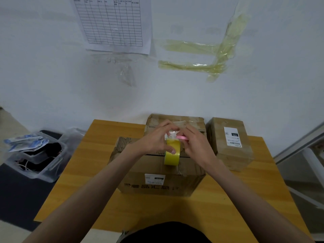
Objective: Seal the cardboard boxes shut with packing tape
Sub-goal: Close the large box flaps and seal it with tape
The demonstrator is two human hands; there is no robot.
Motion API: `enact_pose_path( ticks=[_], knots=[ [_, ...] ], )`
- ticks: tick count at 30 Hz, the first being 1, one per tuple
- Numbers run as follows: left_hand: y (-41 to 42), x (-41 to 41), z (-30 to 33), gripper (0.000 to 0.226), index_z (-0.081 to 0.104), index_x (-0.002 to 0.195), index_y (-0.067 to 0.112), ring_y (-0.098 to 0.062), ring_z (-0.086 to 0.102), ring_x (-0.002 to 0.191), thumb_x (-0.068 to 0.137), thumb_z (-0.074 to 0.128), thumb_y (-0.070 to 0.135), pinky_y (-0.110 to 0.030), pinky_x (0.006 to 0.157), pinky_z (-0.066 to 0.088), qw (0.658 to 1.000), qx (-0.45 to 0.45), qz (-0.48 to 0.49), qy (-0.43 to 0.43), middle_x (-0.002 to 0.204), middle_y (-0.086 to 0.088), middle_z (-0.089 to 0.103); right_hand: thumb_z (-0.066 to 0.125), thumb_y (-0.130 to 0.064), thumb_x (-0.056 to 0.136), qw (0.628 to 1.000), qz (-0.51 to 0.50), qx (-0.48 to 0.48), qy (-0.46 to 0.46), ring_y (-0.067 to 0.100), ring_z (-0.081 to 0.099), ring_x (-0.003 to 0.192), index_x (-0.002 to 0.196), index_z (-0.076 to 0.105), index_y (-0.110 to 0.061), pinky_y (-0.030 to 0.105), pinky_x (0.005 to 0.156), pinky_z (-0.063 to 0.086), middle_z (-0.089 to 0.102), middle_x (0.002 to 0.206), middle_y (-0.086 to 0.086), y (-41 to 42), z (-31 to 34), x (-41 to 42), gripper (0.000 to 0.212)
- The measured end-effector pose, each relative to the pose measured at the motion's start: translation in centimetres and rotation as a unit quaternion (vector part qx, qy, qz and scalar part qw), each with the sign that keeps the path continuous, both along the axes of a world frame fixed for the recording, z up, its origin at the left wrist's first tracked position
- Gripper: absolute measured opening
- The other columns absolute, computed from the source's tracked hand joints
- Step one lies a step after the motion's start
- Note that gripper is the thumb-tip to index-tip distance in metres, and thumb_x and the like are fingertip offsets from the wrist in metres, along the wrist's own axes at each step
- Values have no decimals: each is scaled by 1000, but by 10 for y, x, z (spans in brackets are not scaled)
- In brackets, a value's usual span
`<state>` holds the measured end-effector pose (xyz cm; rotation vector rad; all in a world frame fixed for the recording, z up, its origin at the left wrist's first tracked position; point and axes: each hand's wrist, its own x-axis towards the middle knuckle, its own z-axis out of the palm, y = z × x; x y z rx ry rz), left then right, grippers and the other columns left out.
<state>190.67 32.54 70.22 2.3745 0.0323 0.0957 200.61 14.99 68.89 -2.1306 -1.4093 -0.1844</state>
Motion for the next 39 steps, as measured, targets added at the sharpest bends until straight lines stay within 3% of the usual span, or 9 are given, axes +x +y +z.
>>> enact_pose_path(
  ticks=[7,11,14,23,27,29,32,35,39],
  knots=[
    [1,-2,9,82,49,143,26,-12,46,122,73,90,35,-36,103,46,1000,12,0,23,137,9,39,66,-12,92,982,-145,34,113,1,52,84,99,63,-20,16,74,42,54,99,-10,-37,-39,27,11],
    [1,-4,10,82,50,141,26,-10,38,128,71,90,42,-30,106,37,999,45,3,15,140,8,38,63,-6,92,891,-304,91,325,22,64,86,85,59,-25,43,74,59,62,90,0,-65,-81,37,21],
    [3,-4,10,75,60,133,26,-9,35,129,68,89,51,-33,110,36,996,84,9,38,136,10,37,59,-2,86,833,-359,25,419,38,64,83,75,60,-15,56,72,55,64,83,17,-92,-122,34,17],
    [1,3,14,58,71,114,28,-12,38,126,66,89,55,-41,110,39,990,130,15,57,125,10,39,56,5,94,741,-401,-98,529,30,60,72,106,65,3,45,71,57,64,79,13,-117,-190,14,15],
    [1,8,14,73,68,124,24,-13,38,124,63,88,59,-41,110,39,986,142,5,90,125,9,39,58,6,92,744,-387,-119,532,23,59,71,117,61,-3,35,61,50,63,78,8,-121,-196,18,27],
    [3,9,13,71,72,118,24,-13,41,118,60,89,61,-42,106,42,987,131,3,96,121,8,41,61,1,88,786,-411,-100,451,34,60,92,123,59,-5,39,73,50,62,100,18,-119,-190,23,35],
    [4,9,12,65,73,113,28,-11,41,114,59,89,60,-40,103,42,987,126,3,95,117,10,41,58,-1,91,834,-440,108,316,35,54,103,111,57,-3,45,85,46,56,110,19,-105,-153,28,21],
    [3,8,11,61,70,112,31,-8,38,115,61,89,60,-37,102,40,986,132,1,101,119,11,39,53,-1,94,861,-318,247,310,21,54,78,94,54,-10,41,71,49,54,86,7,-76,-88,23,10],
    [1,6,11,61,69,113,33,-10,38,115,63,86,63,-34,97,39,985,143,14,99,119,10,39,54,-17,101,906,-95,113,396,12,61,78,90,66,-12,21,72,48,65,83,1,-36,-19,-12,17]
  ],
)
